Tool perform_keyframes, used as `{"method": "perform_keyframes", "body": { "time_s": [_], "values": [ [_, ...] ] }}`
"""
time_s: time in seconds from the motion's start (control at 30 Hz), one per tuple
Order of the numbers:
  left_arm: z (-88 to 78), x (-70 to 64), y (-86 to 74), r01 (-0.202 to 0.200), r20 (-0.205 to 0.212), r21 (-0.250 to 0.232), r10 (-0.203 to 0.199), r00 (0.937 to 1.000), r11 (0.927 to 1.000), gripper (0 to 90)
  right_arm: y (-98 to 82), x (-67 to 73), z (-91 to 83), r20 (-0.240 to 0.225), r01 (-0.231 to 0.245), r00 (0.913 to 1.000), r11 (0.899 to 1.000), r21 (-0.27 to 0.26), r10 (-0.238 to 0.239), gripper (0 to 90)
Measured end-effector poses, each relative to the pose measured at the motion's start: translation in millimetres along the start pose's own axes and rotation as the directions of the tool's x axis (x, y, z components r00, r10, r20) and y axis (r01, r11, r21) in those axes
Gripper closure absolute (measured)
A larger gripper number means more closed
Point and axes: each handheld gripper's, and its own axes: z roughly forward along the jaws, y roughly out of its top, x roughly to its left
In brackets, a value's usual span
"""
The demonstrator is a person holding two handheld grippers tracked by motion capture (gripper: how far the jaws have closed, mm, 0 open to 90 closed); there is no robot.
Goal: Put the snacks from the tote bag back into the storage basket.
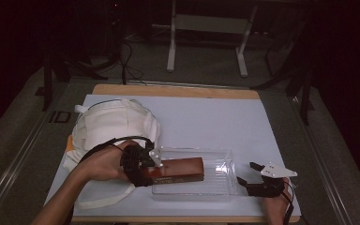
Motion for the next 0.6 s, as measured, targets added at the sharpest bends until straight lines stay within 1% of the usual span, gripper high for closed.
{"method": "perform_keyframes", "body": {
  "time_s": [0.23, 0.37, 0.4, 0.47, 0.5, 0.6],
  "values": [
    [4.0, -1.6, 5.2, -0.017, 0.015, 0.026, 0.017, 0.9997, 0.9995, 44.0, 0.0, -0.2, -0.1, 0.000, 0.000, 1.0000, 1.000, 0.000, 0.000, 18.9],
    [9.1, -2.4, 8.1, -0.013, 0.018, 0.043, 0.013, 0.9998, 0.9990, 44.0, 0.0, -0.2, -0.1, 0.000, -0.001, 1.0000, 1.000, 0.000, 0.001, 18.9],
    [9.9, -2.2, 9.3, -0.024, 0.017, 0.051, 0.023, 0.9996, 0.9984, 44.0, 0.0, -0.2, -0.1, 0.000, -0.001, 1.0000, 1.000, -0.001, 0.001, 18.9],
    [12.0, -2.7, 11.3, -0.027, 0.020, 0.057, 0.026, 0.9995, 0.9980, 43.9, 0.0, -0.2, 0.0, -0.001, -0.001, 1.0000, 1.000, 0.000, 0.001, 18.9],
    [13.1, -3.3, 12.2, -0.023, 0.020, 0.057, 0.021, 0.9996, 0.9981, 43.9, 0.0, -0.3, -0.1, -0.001, 0.000, 1.0000, 1.000, 0.000, 0.000, 18.9],
    [14.8, -2.8, 14.7, -0.032, 0.030, 0.063, 0.030, 0.9991, 0.9975, 43.8, 0.0, -0.2, -0.1, 0.000, -0.001, 1.0000, 1.000, 0.000, 0.001, 18.9]
  ]
}}
